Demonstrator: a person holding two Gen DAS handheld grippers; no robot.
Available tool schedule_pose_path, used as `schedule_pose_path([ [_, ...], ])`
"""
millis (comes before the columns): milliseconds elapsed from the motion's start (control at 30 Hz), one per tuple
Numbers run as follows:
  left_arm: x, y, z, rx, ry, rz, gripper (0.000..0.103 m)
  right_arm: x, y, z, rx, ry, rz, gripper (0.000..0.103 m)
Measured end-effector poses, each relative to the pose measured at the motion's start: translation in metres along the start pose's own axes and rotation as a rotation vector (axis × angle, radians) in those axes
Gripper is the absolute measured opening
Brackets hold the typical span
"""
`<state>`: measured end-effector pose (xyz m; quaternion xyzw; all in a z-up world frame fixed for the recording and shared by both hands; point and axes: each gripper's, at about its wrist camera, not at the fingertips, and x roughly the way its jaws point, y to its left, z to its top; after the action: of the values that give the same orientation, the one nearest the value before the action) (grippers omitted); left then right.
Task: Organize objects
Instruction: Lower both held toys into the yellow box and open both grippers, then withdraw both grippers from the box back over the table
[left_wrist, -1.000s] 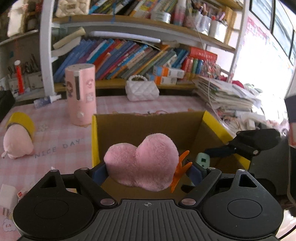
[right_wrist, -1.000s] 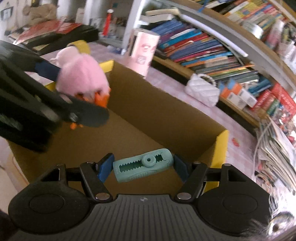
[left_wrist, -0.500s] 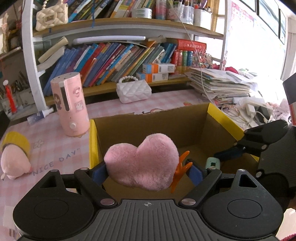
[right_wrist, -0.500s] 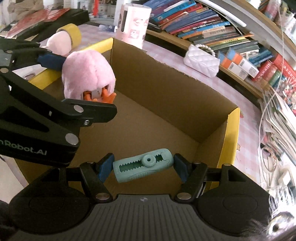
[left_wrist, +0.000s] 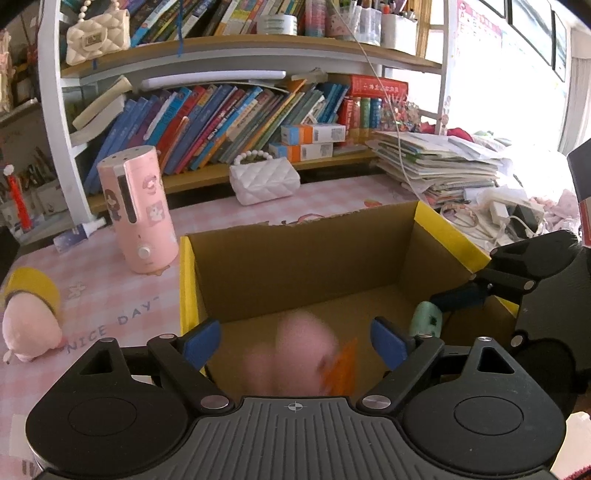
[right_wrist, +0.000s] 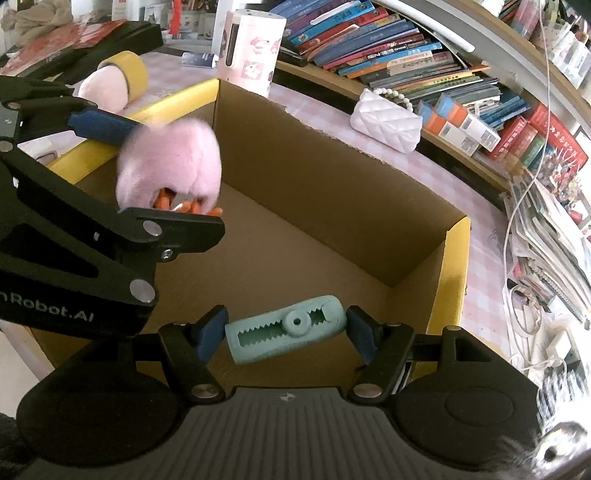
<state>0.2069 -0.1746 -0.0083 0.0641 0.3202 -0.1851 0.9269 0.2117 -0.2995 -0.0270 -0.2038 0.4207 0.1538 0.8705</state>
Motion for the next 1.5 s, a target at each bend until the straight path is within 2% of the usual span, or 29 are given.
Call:
schedule_pose_path([
  [100,-0.003,-0.001,-0.002,-0.003,-0.001,0.001,0.093,-0.001,0.000,0.000,-0.004,-0.014,-0.012,0.070],
  [267,-0.017,-0.002,-0.003,-0.025,-0.033,0.011,0.094,-0.008,-0.002,-0.002,0.017,-0.071,-0.019,0.084],
  [400,-0.035,0.000,-0.002,-0.054,-0.075,0.021,0.094,-0.017,-0.004,-0.005,0.058,-0.104,-0.031,0.084],
  [633,-0.074,0.005,-0.005,-0.103,-0.143,0.027,0.096,-0.053,0.001,-0.010,0.120,-0.219,-0.084,0.087],
  [900,-0.108,0.011,-0.025,-0.111,-0.188,0.022,0.097,-0.096,0.012,-0.032,0.253,-0.314,-0.195,0.087],
  [1233,-0.144,0.025,-0.059,-0.106,-0.169,-0.017,0.097,-0.133,0.046,-0.068,0.428,-0.305,-0.318,0.087],
  [1367,-0.153,0.032,-0.079,-0.106,-0.132,-0.015,0.097,-0.137,0.070,-0.081,0.470,-0.258,-0.334,0.087],
  [1500,-0.160,0.041,-0.100,-0.092,-0.089,0.000,0.097,-0.137,0.094,-0.093,0.517,-0.210,-0.313,0.087],
])
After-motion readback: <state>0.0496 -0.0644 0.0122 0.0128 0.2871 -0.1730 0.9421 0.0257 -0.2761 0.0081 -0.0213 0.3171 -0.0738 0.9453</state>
